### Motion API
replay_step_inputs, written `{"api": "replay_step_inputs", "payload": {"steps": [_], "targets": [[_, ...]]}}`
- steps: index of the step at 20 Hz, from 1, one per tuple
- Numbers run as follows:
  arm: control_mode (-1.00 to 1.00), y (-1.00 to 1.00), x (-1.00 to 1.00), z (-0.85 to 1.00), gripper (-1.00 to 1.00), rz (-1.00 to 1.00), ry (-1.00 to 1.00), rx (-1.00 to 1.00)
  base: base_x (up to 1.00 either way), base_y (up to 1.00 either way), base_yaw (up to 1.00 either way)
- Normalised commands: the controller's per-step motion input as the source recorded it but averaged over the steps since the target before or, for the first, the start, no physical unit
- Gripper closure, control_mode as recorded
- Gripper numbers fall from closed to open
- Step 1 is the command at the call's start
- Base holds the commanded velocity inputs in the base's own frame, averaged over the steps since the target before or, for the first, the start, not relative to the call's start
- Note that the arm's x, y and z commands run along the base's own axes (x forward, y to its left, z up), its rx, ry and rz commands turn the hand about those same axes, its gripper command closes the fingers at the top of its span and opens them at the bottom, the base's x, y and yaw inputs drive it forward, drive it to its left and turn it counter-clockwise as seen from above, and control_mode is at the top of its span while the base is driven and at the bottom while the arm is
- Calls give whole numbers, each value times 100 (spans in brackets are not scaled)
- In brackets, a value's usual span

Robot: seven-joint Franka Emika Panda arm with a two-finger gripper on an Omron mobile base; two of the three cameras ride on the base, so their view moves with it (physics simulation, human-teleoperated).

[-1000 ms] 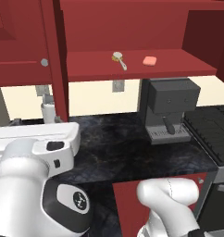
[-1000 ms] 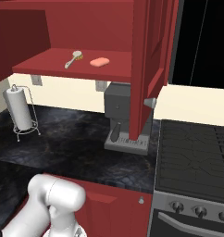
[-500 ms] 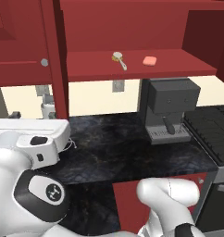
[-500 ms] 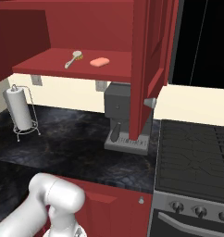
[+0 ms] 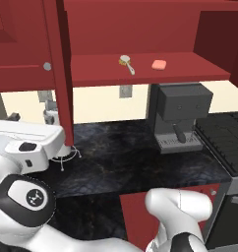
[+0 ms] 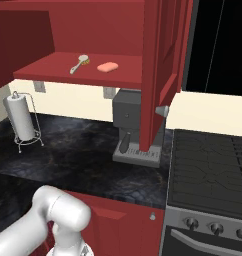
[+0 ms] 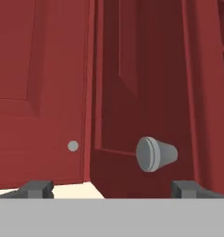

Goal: Pick up the dish brush and bar soap from the sink, and place them back in the cabinet, and close the cabinet doors.

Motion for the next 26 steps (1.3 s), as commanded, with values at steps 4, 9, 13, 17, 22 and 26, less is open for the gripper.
{"api": "replay_step_inputs", "payload": {"steps": [4,9,13,17,22,26], "targets": [[-100,4,25,-6,-100,-8,-6,0,0,0,0],[-100,0,17,-9,-100,-5,-5,0,0,0,0],[-100,0,14,-7,-100,-2,-4,0,0,0,0],[-100,0,13,-2,-100,-1,-1,0,0,0,0],[-100,-3,9,0,-100,0,0,0,0,0,0],[-100,-13,0,0,-100,0,0,0,0,0,0]]}}
